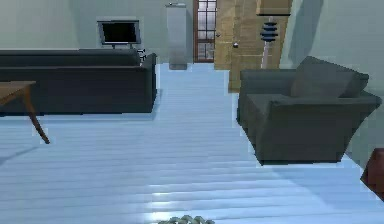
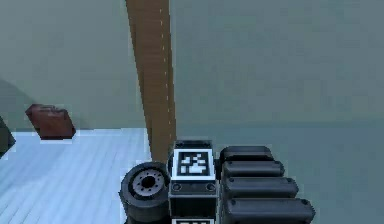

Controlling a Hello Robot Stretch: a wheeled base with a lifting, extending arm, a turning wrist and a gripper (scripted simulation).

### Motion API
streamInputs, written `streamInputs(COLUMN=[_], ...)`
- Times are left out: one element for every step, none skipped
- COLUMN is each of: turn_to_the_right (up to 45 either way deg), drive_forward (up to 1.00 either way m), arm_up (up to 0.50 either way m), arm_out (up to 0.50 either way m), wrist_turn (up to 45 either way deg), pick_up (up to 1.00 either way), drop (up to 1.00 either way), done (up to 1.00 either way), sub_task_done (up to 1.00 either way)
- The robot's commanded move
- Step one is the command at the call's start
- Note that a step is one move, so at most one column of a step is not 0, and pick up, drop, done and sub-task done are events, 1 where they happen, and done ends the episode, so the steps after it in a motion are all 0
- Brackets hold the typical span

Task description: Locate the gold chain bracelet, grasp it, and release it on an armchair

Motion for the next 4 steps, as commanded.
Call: streamInputs(turn_to_the_right=[3.0, 0.0, 0.0, 3.0], drive_forward=[0.0, 1.0, 1.0, 0.0], arm_up=[0.0, 0.0, 0.0, 0.0], arm_out=[0.0, 0.0, 0.0, 0.0], wrist_turn=[0.0, 0.0, 0.0, 0.0], pick_up=[0.0, 0.0, 0.0, 0.0], drop=[0.0, 0.0, 0.0, 0.0], done=[0.0, 0.0, 0.0, 0.0], sub_task_done=[0.0, 0.0, 0.0, 0.0])
